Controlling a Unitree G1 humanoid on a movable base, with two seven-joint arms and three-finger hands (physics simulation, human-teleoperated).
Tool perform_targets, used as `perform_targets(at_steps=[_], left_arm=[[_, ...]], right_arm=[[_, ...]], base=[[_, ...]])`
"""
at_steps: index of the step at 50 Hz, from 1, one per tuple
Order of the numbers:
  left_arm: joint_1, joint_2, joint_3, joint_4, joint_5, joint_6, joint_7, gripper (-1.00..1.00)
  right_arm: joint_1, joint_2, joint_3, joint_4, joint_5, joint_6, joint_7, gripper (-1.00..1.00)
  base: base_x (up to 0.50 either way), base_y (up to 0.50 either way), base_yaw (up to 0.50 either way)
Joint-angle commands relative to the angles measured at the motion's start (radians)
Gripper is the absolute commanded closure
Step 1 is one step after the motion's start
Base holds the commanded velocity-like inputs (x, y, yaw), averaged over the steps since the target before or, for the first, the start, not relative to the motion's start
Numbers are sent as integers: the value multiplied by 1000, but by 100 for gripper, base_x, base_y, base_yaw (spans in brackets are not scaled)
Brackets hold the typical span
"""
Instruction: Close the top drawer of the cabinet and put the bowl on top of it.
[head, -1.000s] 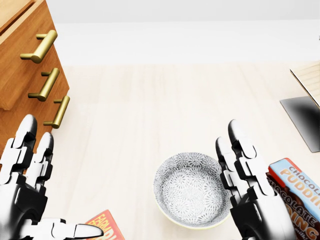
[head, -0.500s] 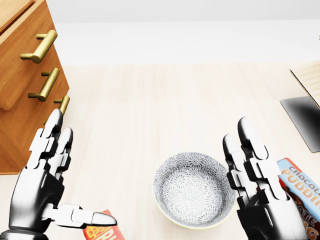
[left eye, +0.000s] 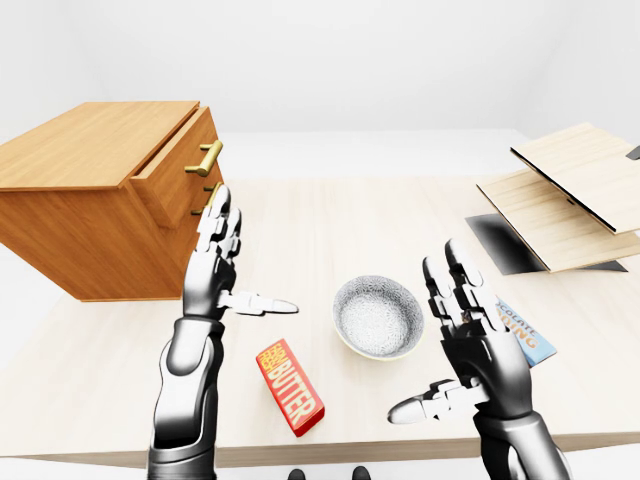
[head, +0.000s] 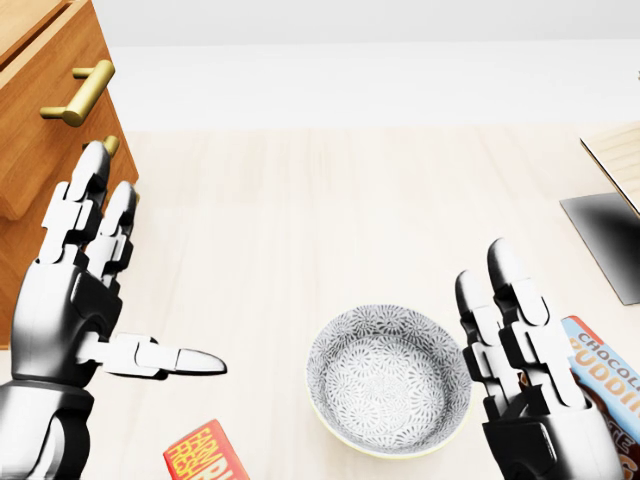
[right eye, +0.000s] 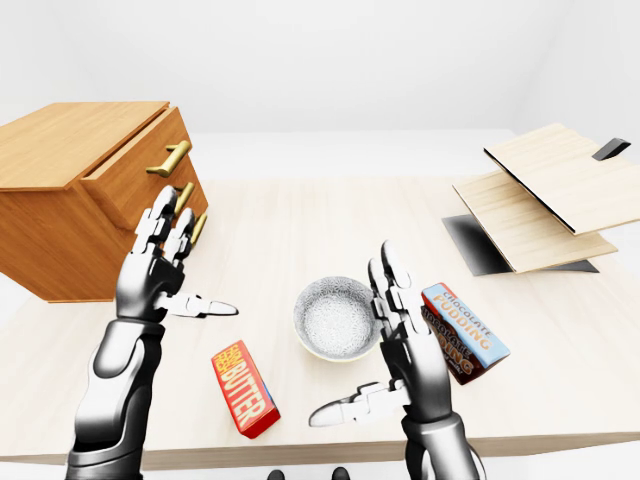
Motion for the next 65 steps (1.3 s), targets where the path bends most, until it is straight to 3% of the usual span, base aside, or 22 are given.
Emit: perform_targets(at_steps=[1, 22, 46, 54, 65], left_arm=[[-115, 39, 35, 121, -21, 0, 22, -100], [-301, 139, 101, 344, -134, 0, 24, -100], [-373, 167, 107, 460, -152, 0, 71, -100], [-452, 186, 95, 614, -134, 0, 75, -100], [-497, 198, 96, 717, -142, 0, 81, -100]], right_arm=[[-7, 9, -15, 36, 4, -11, 20, -100], [1, 30, -60, 25, 39, -11, 43, -100], [37, 53, -96, -11, 71, -11, 82, -100], [58, 62, -97, -7, 72, -11, 95, -100], [67, 58, -96, -4, 78, -11, 97, -100]], base=[[0, 0, 0], [0, 0, 0], [0, 0, 0], [0, 0, 0], [0, 0, 0]])
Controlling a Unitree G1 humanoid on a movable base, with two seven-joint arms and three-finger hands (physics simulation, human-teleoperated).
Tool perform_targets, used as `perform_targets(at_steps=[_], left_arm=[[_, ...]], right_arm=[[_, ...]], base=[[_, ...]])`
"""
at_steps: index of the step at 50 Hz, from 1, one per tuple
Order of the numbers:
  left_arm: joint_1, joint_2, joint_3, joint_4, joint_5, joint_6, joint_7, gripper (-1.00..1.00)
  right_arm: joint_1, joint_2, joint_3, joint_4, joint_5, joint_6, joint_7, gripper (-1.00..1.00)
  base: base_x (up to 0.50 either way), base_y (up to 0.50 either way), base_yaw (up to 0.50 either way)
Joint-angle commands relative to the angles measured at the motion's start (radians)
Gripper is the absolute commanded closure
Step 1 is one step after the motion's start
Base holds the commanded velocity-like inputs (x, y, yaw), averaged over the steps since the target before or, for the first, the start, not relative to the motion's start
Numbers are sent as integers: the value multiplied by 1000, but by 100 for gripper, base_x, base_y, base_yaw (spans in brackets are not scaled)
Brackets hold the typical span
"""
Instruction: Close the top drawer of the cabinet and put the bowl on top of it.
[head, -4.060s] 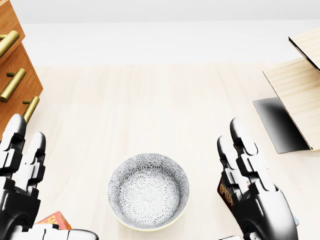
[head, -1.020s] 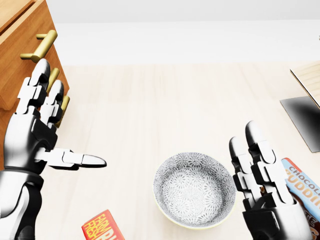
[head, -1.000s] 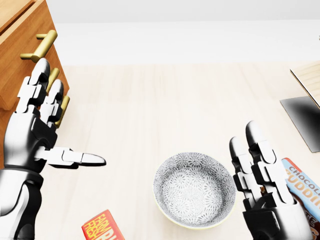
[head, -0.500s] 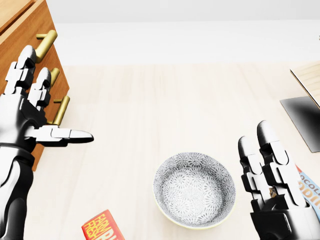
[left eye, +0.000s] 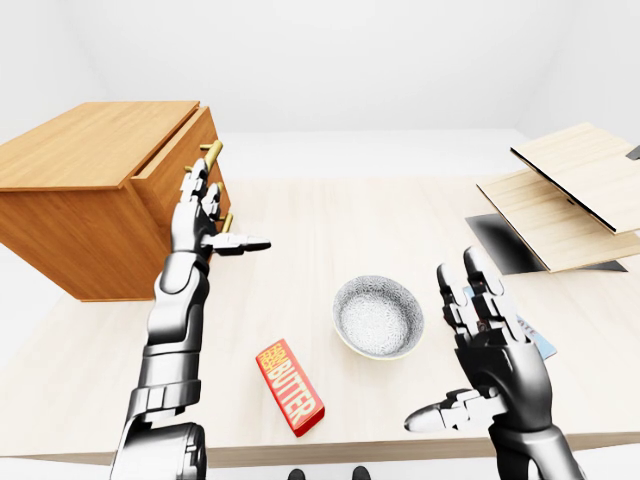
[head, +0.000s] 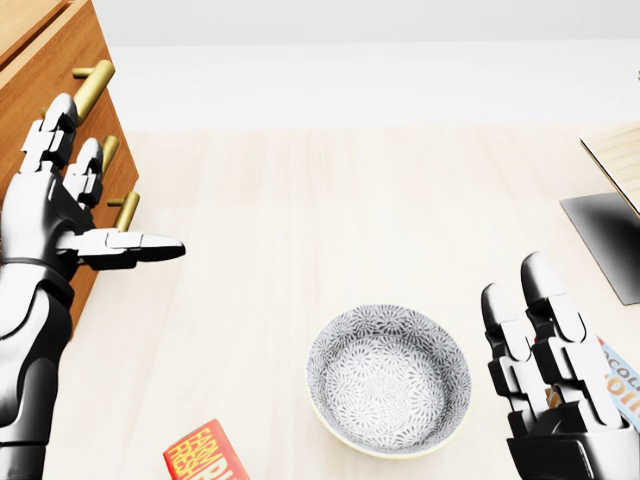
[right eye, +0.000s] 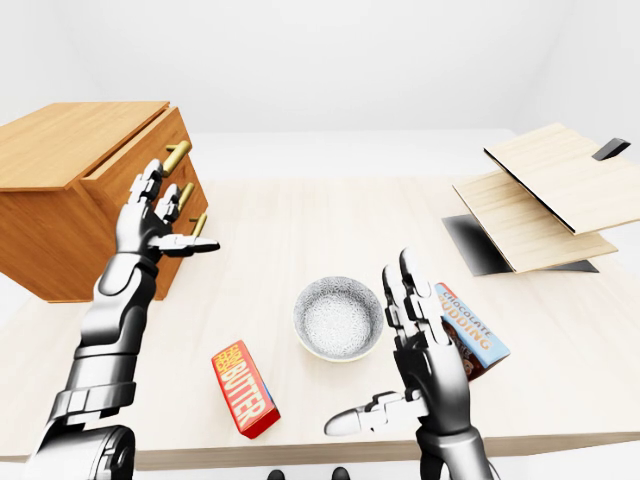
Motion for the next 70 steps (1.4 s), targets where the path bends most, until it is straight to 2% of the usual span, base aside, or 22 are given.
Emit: perform_targets(at_steps=[1, 6, 22, 42, 70], left_arm=[[-54, 13, -4, 118, -2, 0, 7, -100], [-80, 20, -2, 165, -7, 0, 12, -100], [-75, 31, 7, 169, -39, 0, 10, -100], [-83, 51, 18, 143, -67, 0, 18, -100], [-180, 95, 20, 379, -48, 0, 29, -100]], right_arm=[[13, 1, -4, 0, 8, 0, 7, -100], [18, 5, -11, -1, 17, 0, 15, -100], [7, 6, -11, -4, 7, 0, 12, -100], [-12, -16, 27, 28, -26, 0, -20, -100], [-1, -18, 28, 29, -20, 0, -18, -100]], base=[[0, 0, 0], [0, 0, 0], [0, 0, 0], [0, 0, 0], [0, 0, 0]])
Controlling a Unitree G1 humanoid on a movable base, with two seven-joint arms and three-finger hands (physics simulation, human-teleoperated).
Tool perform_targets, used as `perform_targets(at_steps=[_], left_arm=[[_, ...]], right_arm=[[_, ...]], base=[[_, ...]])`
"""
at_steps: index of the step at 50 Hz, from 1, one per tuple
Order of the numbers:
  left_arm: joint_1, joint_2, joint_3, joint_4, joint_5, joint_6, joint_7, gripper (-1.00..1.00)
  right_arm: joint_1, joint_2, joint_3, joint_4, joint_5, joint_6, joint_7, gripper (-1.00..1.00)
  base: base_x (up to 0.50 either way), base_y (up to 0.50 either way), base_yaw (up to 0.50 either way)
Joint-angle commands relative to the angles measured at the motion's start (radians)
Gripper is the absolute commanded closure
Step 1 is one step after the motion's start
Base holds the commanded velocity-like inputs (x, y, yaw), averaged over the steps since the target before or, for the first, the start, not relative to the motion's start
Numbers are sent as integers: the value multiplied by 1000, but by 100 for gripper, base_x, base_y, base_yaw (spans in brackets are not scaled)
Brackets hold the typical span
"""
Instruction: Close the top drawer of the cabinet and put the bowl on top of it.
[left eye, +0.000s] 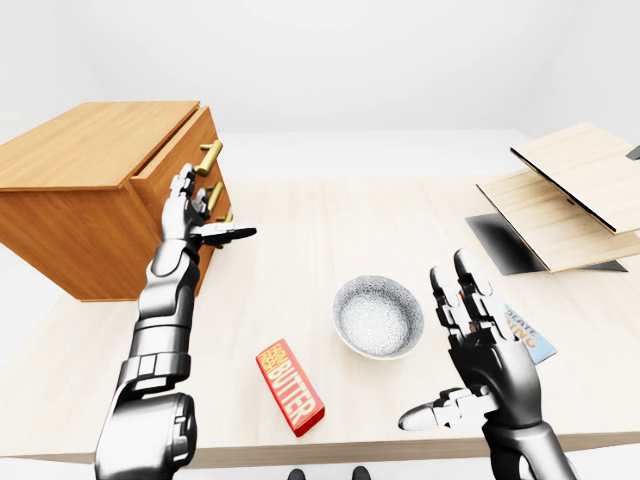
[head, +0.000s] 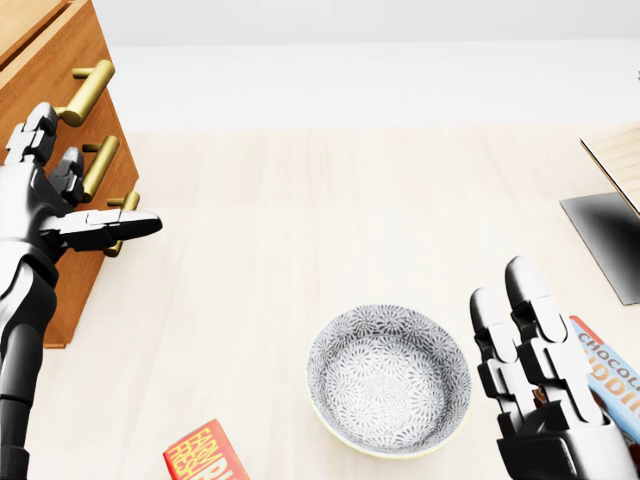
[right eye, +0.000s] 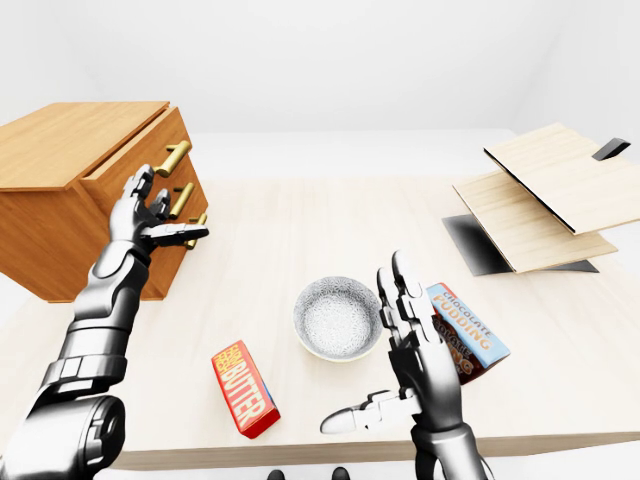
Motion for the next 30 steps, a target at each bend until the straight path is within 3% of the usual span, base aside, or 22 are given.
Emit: perform_targets(at_steps=[1, 30], left_arm=[[-36, 19, 5, 94, 6, 0, 5, -100], [-52, 58, 24, 105, -54, 0, 15, -100]], right_arm=[[4, 0, -1, 3, 2, 0, -1, -100], [2, -1, 3, 16, -4, 0, -1, -100]], base=[[0, 0, 0], [0, 0, 0]])
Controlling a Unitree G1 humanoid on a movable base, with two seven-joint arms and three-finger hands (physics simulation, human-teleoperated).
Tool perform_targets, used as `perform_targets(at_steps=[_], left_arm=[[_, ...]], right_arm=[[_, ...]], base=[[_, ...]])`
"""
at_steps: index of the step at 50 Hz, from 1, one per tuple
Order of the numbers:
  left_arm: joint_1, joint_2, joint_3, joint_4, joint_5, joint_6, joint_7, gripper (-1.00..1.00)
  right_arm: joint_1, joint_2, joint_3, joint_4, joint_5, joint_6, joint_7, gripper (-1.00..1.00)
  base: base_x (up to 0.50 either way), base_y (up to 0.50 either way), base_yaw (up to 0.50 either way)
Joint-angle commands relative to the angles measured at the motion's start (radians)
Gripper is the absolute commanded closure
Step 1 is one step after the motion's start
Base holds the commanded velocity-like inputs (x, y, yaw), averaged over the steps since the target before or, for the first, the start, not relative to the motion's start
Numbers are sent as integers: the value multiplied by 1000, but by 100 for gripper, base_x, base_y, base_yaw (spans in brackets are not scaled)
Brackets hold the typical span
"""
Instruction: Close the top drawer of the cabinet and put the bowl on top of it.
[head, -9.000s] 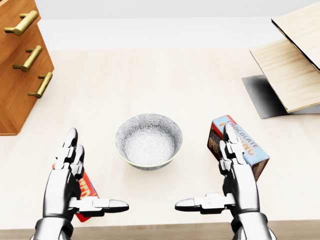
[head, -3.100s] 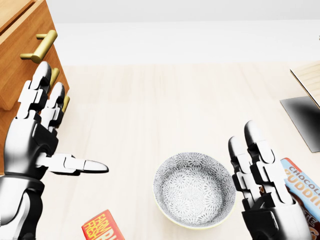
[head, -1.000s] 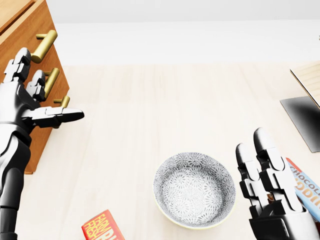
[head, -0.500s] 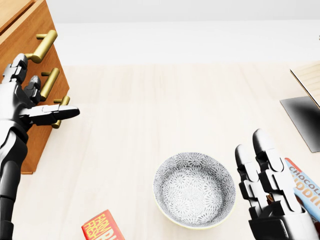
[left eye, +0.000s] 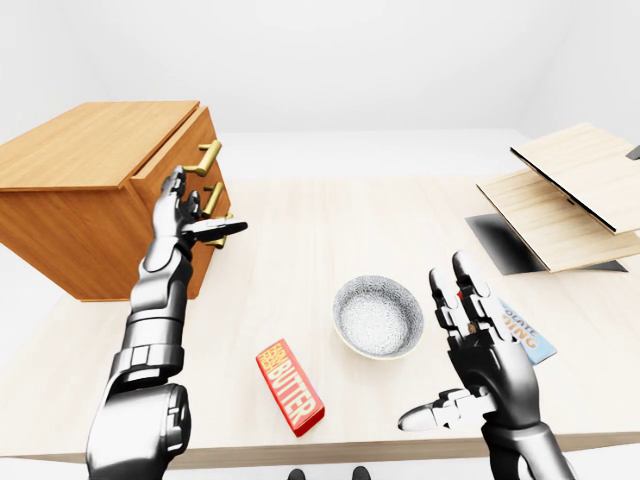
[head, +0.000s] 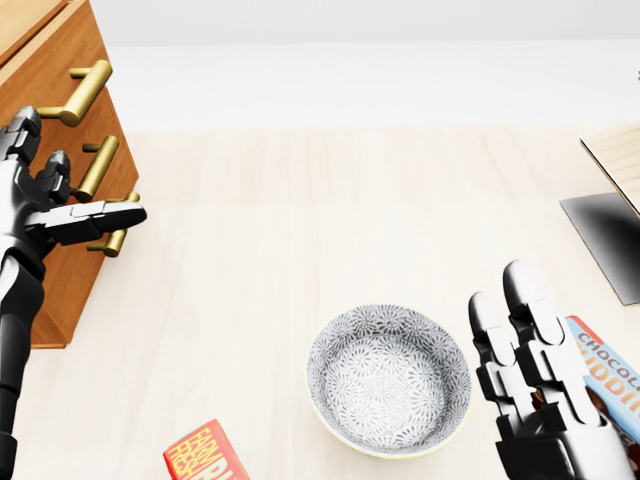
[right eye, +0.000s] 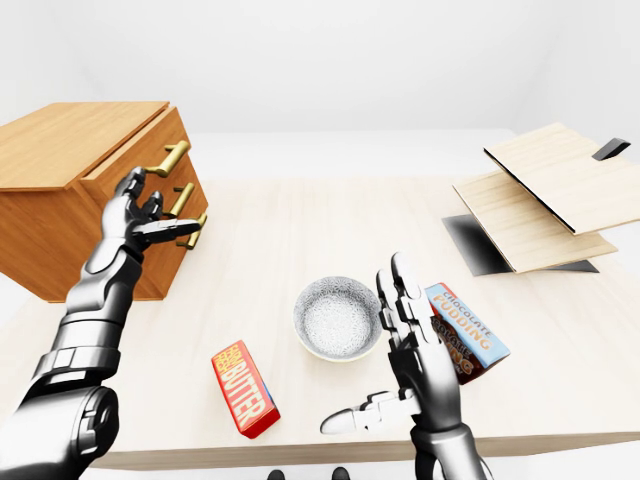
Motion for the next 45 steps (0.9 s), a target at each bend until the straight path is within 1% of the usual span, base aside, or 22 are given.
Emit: perform_targets(at_steps=[1, 45], left_arm=[[-3, 20, 13, 4, -17, 0, 4, -100], [-32, 69, 34, 80, -66, 0, 7, -100]], right_arm=[[0, 0, 3, 8, -5, 0, -2, -100], [6, -13, 20, 9, -7, 0, -13, -100]], base=[[0, 0, 0], [0, 0, 0]])
